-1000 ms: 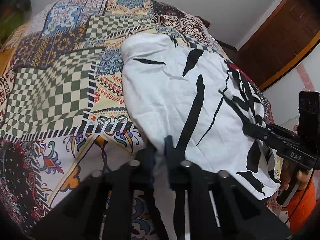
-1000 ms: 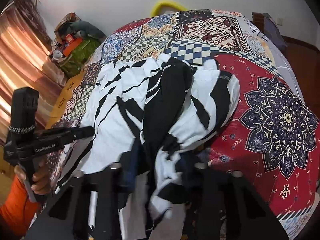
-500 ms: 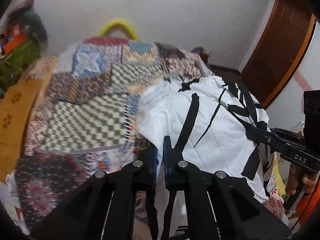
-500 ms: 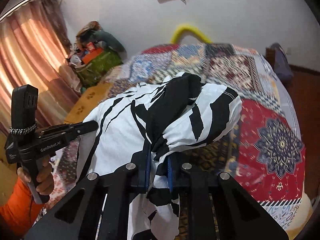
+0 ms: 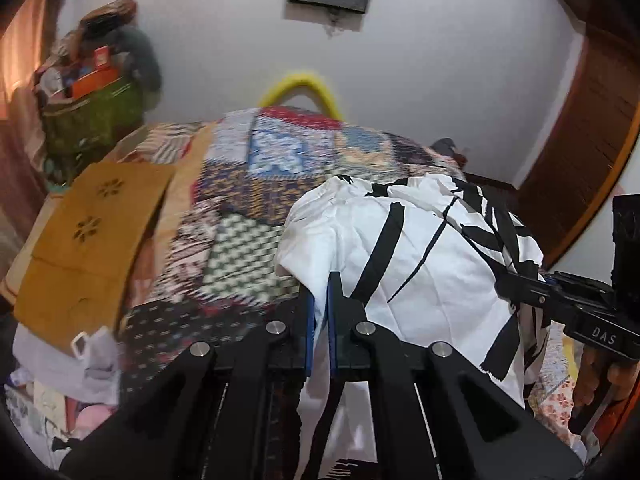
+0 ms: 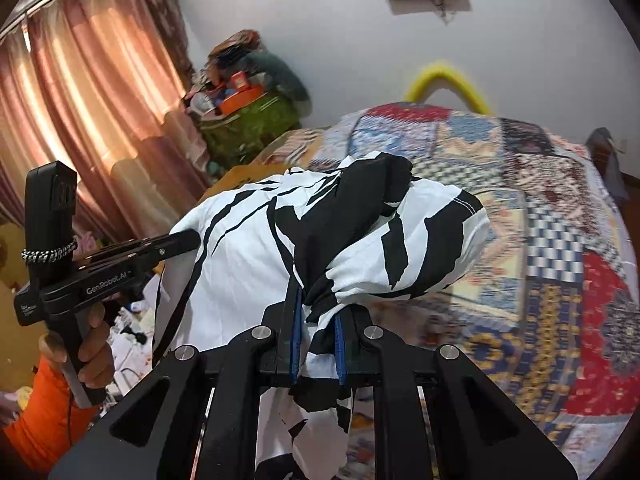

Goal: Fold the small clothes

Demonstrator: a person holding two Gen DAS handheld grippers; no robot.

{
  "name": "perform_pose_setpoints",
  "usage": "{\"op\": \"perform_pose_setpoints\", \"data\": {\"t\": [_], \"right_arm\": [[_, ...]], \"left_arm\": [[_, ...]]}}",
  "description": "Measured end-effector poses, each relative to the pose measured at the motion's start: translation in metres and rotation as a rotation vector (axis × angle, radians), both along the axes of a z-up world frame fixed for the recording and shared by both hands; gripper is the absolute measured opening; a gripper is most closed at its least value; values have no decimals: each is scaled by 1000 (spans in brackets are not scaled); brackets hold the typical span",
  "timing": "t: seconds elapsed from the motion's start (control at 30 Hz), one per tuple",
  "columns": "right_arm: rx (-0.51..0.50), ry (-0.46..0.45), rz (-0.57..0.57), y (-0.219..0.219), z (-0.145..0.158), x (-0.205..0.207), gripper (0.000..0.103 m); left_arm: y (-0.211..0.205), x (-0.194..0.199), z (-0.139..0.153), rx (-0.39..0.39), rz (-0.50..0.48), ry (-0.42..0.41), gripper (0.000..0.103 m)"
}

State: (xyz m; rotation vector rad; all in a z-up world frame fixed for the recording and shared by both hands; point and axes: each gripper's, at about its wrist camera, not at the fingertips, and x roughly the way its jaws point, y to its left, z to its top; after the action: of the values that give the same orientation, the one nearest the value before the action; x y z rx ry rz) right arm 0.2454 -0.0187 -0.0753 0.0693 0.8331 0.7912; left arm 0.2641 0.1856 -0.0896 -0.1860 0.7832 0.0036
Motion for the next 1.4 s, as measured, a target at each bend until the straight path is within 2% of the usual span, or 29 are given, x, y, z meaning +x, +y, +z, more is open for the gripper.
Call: {"op": "perform_pose_setpoints", "data": {"t": [0.17, 0.27, 0.4, 0.57, 0.6, 0.7, 0.77, 0.8, 0.87, 0.97, 1.13, 1.3, 1.4], "right_arm": [[-19, 64, 44, 42, -27, 3, 12], [-55, 123, 58, 62, -53, 8, 12], [-105, 190, 65, 77, -89, 15, 12], [-169, 202, 61, 86, -112, 19, 14], [-182, 199, 59, 87, -115, 18, 15], [-195, 206, 47, 85, -115, 17, 22], [-206, 212, 39, 79, -114, 14, 29], [-210, 216, 40, 76, -113, 10, 33], [-211, 228, 48, 72, -111, 1, 47], [-224, 239, 75, 70, -113, -11, 54], [-282, 204, 130, 68, -117, -39, 56], [-299, 181, 148, 60, -116, -53, 55], [-289, 182, 152, 54, -114, -56, 56]], "left_arm": [[43, -3, -33, -22, 56, 75, 5], [64, -1, -68, -57, 75, 161, 5], [73, 1, -114, -69, 78, 258, 5], [73, 1, -144, -61, 72, 305, 9], [73, 1, -147, -60, 75, 307, 10], [74, -4, -151, -57, 87, 315, 24], [75, -7, -153, -60, 87, 316, 38], [75, -12, -154, -63, 86, 319, 39], [75, -19, -157, -71, 82, 326, 40], [73, -32, -160, -90, 69, 336, 40], [62, -54, -164, -106, 34, 362, 43], [47, -68, -164, -70, -3, 382, 46], [48, -69, -156, -57, 8, 383, 46]]}}
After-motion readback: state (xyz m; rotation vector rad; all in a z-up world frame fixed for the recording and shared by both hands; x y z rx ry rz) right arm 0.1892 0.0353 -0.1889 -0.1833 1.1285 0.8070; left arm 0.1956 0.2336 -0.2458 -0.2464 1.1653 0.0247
